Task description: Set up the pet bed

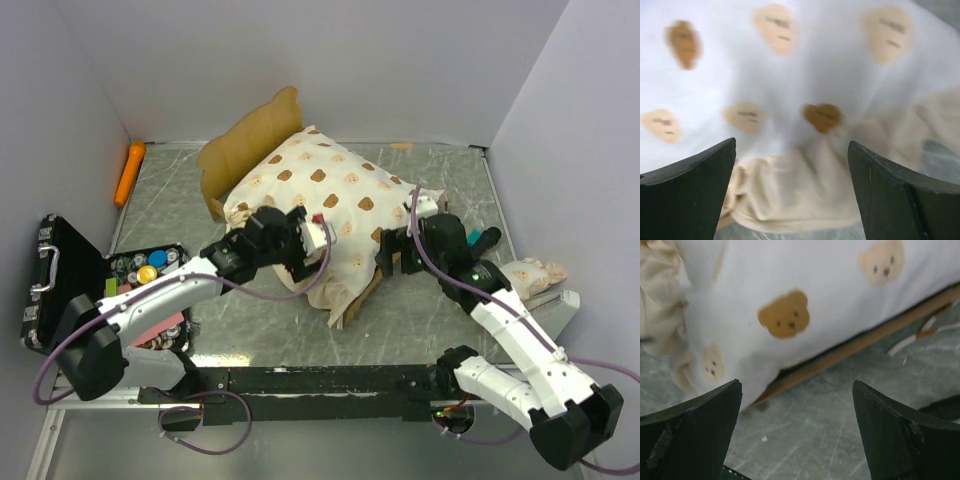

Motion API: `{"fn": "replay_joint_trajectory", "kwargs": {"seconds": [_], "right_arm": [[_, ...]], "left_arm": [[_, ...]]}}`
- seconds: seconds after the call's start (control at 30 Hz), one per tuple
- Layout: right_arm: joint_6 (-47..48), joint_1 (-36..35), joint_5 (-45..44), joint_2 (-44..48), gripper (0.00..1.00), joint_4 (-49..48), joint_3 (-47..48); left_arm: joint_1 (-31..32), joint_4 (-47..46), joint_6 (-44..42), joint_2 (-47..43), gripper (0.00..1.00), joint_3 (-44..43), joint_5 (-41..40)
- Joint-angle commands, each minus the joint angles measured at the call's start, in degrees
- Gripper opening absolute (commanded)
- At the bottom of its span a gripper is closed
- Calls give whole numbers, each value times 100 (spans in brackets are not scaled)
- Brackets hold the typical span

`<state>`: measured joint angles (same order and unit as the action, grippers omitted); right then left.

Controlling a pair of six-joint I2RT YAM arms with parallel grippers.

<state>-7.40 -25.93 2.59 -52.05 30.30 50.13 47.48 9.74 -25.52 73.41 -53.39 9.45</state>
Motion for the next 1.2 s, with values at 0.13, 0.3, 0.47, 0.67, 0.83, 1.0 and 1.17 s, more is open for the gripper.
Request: {"fn": "replay_joint_trajectory", "kwargs": {"seconds": [0.13,0.3,0.47,0.67,0.83,1.0,1.17], "right_arm": [[-464,-385,795,600,92,99,-592],[-526,-764,611,459,91,-24,-741],[-517,-834,787,722,88,-411,-1022],[-797,-1553,-178,478,80,106,-681],[-1526,-2634,-1575,179,75,686,-390],[-2537,-3653,-2701,-383,69,986,-65],[-3231,-4367,-3326,-1227,68,1126,321]], "left_arm": [[-266,-1376,-93,946,97,-155,699],[-275,-1888,169,1334,93,-146,329],[-275,-1712,530,1212,19,-181,549],[-476,-2002,898,798,1,21,-206],[-1074,-1906,1260,404,1,-49,231],[-1180,-1861,1242,86,1,74,426],[-1224,-1888,1286,60,1,118,417]]}}
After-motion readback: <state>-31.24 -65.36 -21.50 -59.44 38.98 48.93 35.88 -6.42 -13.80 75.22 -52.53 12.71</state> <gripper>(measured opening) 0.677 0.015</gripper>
